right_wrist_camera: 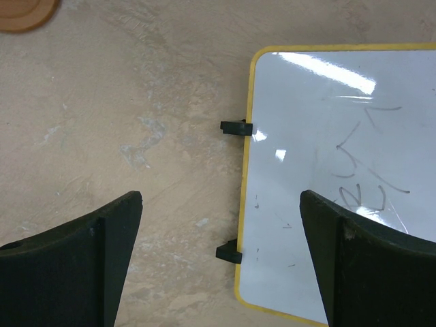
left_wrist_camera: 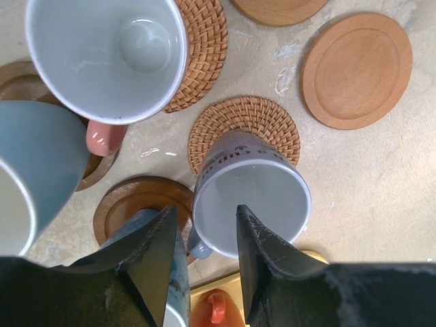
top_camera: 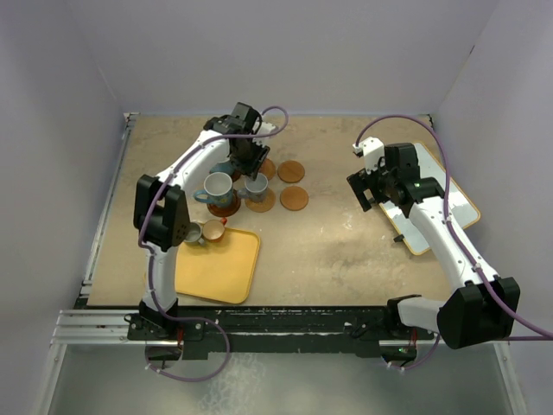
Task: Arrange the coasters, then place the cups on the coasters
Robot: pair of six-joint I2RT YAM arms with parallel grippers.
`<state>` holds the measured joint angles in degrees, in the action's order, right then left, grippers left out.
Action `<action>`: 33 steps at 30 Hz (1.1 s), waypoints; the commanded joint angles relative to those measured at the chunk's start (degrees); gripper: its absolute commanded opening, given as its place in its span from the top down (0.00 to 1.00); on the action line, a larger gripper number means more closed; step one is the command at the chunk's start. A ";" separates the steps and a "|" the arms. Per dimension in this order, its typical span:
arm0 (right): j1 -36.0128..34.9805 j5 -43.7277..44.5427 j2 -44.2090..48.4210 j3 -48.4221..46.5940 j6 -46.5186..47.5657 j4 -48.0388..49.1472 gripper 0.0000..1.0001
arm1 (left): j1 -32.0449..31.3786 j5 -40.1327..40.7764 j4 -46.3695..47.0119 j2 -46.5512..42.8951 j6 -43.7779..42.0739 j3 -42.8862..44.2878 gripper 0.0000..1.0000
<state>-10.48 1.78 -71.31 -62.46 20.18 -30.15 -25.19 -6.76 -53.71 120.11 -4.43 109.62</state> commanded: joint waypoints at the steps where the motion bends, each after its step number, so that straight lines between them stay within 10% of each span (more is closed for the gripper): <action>1: 0.02 -1.08 0.20 -2.47 0.74 0.01 0.00 | -0.12 0.19 2.14 -8.60 -3.52 1.06 0.61; 13: 0.02 -0.91 0.38 -2.41 0.72 -0.11 0.00 | -0.12 7.38 10.79 -28.99 -17.90 -19.65 0.42; 24: 0.02 -1.15 0.40 -2.50 0.66 -0.24 0.00 | 0.05 -4.79 6.36 -52.71 -42.16 -44.17 0.41; 33: 0.02 -1.85 1.39 -2.50 0.57 -0.26 0.00 | 2.04 0.33 2.61 -54.47 -47.61 -52.06 0.45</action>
<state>-10.48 1.32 -71.31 -62.57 20.18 -30.50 -24.97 -7.62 -50.30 65.36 -47.66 59.37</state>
